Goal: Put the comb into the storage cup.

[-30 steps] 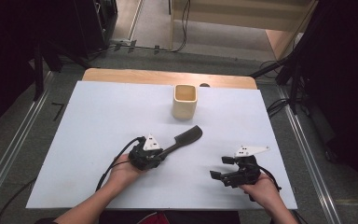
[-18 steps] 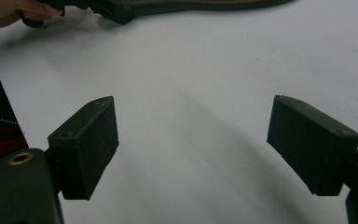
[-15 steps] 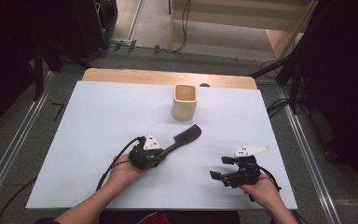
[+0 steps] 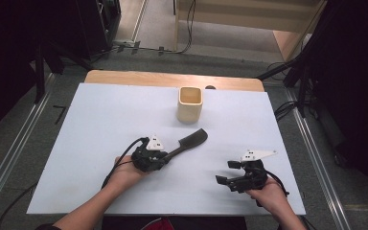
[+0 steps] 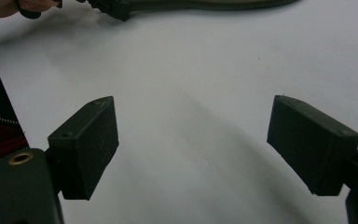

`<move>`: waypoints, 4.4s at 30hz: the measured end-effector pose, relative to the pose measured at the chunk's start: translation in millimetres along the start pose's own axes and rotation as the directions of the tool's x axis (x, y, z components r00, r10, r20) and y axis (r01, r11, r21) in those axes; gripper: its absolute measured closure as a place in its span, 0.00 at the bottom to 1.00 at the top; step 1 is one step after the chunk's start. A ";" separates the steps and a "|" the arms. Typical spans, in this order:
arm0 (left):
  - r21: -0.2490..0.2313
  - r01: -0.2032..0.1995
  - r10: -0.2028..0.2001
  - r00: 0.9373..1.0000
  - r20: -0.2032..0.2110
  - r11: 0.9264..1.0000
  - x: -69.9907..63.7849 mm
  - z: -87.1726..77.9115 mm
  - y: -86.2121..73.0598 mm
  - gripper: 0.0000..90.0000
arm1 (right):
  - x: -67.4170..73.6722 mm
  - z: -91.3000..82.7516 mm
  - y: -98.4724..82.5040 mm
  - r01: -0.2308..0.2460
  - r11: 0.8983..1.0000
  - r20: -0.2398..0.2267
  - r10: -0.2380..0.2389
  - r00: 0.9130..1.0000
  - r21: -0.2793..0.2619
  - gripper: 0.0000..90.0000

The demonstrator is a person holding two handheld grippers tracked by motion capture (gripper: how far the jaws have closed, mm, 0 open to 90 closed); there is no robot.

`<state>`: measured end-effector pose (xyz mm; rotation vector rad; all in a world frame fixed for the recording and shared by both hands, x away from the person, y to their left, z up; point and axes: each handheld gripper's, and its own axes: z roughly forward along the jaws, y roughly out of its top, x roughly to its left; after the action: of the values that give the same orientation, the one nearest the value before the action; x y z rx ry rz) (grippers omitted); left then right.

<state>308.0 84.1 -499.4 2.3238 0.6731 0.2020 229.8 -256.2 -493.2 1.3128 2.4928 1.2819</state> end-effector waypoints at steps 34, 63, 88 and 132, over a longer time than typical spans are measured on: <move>-0.135 0.167 -0.139 0.971 0.194 0.977 -6.9 -12.1 29.8 0.82 | 5.6 -3.1 10.0 -0.105 0.992 -0.045 0.102 0.994 -0.072 0.16; -0.225 0.473 -0.361 0.842 0.401 0.852 -16.5 12.4 50.8 0.82 | 13.3 -0.8 50.1 -0.362 0.886 -0.081 0.354 0.932 -0.289 0.17; -0.279 0.485 -0.365 0.846 0.388 0.829 -24.4 14.0 47.9 0.82 | 5.9 23.5 62.6 -0.540 0.770 -0.160 0.518 0.840 -0.341 0.25; -0.301 0.490 -0.371 0.849 0.376 0.818 -32.1 17.7 43.0 0.82 | 0.9 50.5 67.2 -0.705 0.647 -0.245 0.662 0.708 -0.289 0.69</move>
<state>304.0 30.2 -482.6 1.7135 0.8978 -0.2153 293.4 -202.8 -480.0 2.2223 1.6655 1.8749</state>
